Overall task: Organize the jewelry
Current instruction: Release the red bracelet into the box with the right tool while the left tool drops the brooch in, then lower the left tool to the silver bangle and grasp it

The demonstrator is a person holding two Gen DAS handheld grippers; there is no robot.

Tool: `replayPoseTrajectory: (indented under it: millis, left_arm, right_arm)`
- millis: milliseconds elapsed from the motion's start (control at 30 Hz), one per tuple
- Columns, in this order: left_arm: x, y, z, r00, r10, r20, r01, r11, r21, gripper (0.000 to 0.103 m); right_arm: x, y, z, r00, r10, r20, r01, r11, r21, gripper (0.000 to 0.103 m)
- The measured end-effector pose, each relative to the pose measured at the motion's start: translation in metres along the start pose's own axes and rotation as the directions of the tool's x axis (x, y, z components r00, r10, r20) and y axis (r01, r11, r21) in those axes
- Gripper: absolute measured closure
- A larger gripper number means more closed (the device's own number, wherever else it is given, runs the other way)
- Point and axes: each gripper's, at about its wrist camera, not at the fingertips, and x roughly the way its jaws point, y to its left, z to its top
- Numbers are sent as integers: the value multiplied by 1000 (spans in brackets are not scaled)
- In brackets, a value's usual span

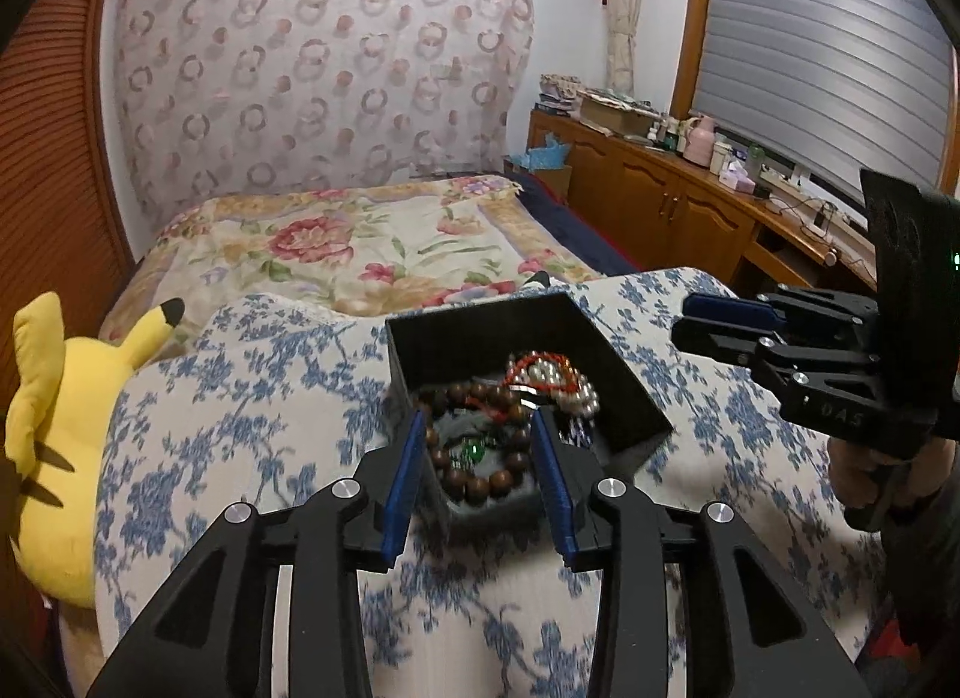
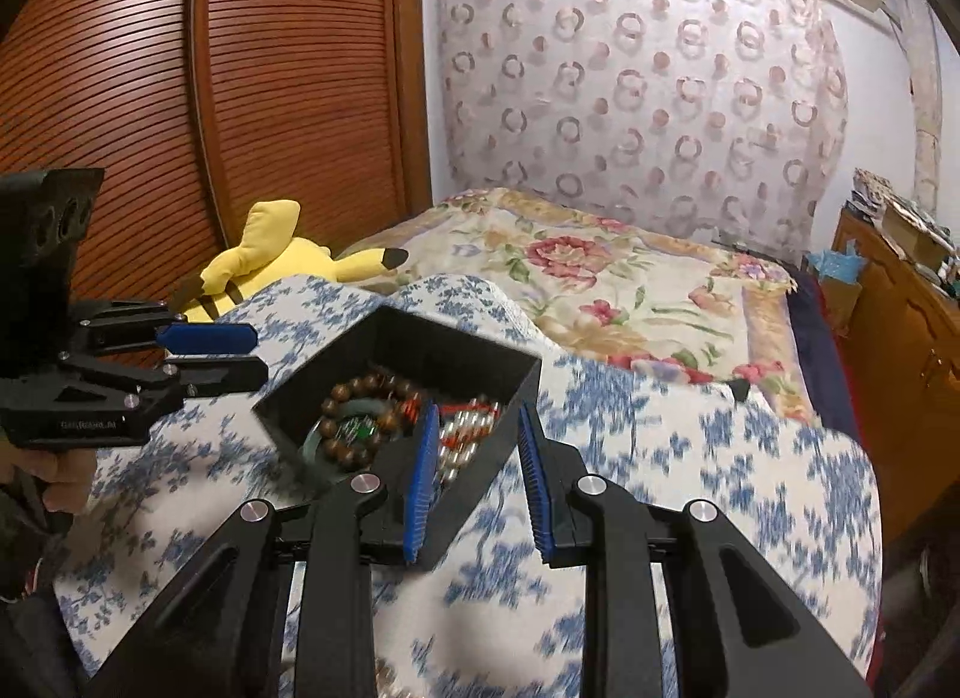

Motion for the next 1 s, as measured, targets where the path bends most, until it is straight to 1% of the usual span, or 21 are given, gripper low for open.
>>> replayPoseTrajectory:
  millis: [100, 167, 300, 400, 433, 467, 500, 533, 567, 600, 667, 733, 867, 1000]
  left_arm:
    - [-11, -1, -9, 1000, -2, 4, 2, 1000, -1, 67]
    - [-17, -5, -15, 1000, -2, 6, 2, 1000, 7, 61]
    - [-28, -11, -26, 1000, -3, 9, 3, 1000, 19, 58]
    - [-34, -15, -36, 1000, -3, 9, 2, 1000, 25, 52]
    - [-35, -16, -39, 1000, -3, 7, 3, 1000, 26, 49]
    - [-37, -18, -43, 1000, -4, 5, 4, 1000, 25, 46]
    - [-38, -20, -46, 1000, -5, 2, 5, 1000, 25, 45]
    - [-39, -23, -49, 1000, -6, -2, 6, 1000, 26, 41]
    - [-40, -25, -51, 1000, -6, -2, 6, 1000, 27, 33]
    - [-41, -28, -55, 1000, -7, -1, 7, 1000, 29, 31]
    - [-43, -33, -62, 1000, -17, -3, 18, 999, 28, 23]
    - [-42, -38, -65, 1000, -21, -10, 21, 999, 28, 19]
    - [-35, -50, -73, 999, -37, -37, 38, 999, 29, 18]
    - [-24, -67, -79, 995, -62, -77, 66, 997, 48, 17]
  right_arm:
    - [-11, 7, -13, 1000, -7, -6, 7, 1000, 12, 74]
    - [-19, 11, -23, 1000, -15, -13, 15, 1000, 18, 74]
    - [-32, 16, -41, 999, -34, -28, 35, 999, 29, 74]
    - [-41, 17, -56, 998, -49, -42, 51, 998, 40, 71]
    - [-43, 18, -60, 998, -53, -45, 55, 998, 43, 66]
    - [-46, 18, -67, 997, -56, -53, 59, 997, 51, 63]
    - [-48, 17, -71, 997, -58, -58, 61, 997, 55, 62]
    - [-50, 18, -77, 996, -62, -64, 65, 996, 59, 61]
    - [-52, 18, -84, 995, -66, -73, 70, 995, 65, 60]
    - [-54, 18, -89, 995, -67, -79, 73, 995, 69, 59]
    - [-59, 18, -101, 993, -69, -93, 76, 994, 80, 53]
    - [-63, 18, -113, 991, -75, -108, 85, 993, 88, 51]
    - [-70, 15, -132, 987, -94, -130, 107, 990, 92, 50]
    - [-75, 12, -145, 985, -93, -144, 110, 988, 109, 50]
